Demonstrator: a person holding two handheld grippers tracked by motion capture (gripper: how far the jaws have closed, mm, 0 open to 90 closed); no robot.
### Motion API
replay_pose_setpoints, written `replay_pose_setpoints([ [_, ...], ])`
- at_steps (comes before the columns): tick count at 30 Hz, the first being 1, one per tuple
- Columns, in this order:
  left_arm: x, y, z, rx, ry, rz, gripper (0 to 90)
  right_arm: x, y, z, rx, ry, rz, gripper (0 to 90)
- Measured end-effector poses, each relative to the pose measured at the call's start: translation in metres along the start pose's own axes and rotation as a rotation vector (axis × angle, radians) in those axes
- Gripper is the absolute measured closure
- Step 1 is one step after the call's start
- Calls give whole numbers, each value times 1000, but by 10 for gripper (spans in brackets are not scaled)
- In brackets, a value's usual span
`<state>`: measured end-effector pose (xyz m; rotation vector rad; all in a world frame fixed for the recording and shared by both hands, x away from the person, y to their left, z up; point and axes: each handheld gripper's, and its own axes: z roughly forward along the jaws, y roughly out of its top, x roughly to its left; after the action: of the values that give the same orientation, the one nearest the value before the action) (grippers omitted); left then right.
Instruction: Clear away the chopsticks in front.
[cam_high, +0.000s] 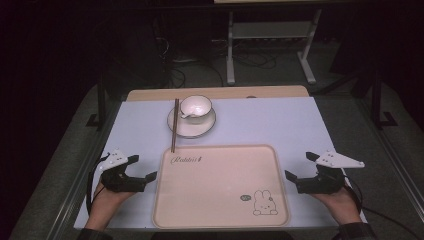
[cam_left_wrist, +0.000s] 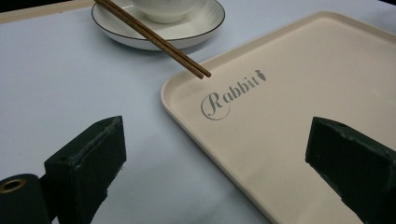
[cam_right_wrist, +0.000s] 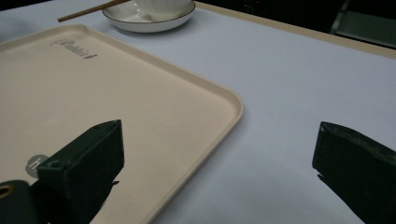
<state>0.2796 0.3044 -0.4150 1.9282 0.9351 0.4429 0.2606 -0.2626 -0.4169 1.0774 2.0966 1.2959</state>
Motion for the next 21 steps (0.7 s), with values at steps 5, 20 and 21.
replay_pose_setpoints([
  [5,4,4,2,-2,12,-13,43,0,1,-1,-9,0,2,16],
  [20,20,24,20,23,20,-25,46,0,1,-4,-29,-19,5,16],
  [21,20,26,22,26,21,-22,46,0,1,-4,-27,-19,6,16],
])
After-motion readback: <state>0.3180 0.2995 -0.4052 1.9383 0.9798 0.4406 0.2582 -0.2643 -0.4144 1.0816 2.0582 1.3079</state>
